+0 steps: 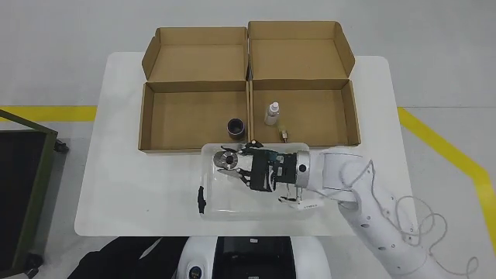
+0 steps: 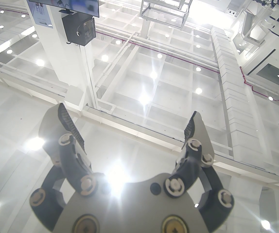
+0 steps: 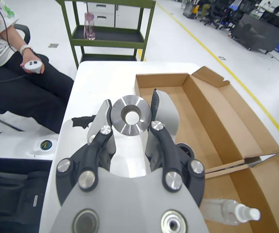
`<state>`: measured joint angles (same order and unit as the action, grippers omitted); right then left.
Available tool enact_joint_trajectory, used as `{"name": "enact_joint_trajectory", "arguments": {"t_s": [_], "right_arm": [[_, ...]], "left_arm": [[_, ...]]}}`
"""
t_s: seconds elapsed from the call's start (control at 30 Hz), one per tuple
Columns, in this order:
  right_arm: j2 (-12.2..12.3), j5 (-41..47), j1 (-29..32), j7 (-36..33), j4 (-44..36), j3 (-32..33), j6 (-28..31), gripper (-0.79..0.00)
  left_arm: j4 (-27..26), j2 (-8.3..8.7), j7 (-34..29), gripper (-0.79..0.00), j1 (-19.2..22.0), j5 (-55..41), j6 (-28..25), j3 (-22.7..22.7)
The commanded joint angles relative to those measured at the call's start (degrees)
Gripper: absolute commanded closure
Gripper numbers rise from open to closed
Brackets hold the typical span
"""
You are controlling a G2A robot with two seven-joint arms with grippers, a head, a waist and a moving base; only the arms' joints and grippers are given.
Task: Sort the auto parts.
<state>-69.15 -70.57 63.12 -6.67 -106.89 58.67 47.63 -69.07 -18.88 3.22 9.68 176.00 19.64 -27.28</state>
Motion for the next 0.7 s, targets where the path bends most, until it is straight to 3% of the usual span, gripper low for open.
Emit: {"name": "enact_joint_trajectory", "arguments": {"t_s": [0.0, 0.37, 0.67], "right_arm": [[-0.03, 0.07, 0.02, 5.38, 0.26, 0.91, -0.36, 0.0], [0.0, 0.95, 1.76, 24.3, 2.08, 5.19, -2.59, 0.0], [-0.16, 1.68, 3.37, 33.11, 3.59, 6.65, -4.58, 0.0]], "left_arm": [[0.0, 0.0, 0.0, -0.785, 0.0, 0.0, 0.0, 0.0], [0.0, 0.0, 0.0, -0.785, 0.0, 0.0, 0.0, 0.0], [0.0, 0.0, 0.0, -0.785, 0.0, 0.0, 0.0, 0.0]]}}
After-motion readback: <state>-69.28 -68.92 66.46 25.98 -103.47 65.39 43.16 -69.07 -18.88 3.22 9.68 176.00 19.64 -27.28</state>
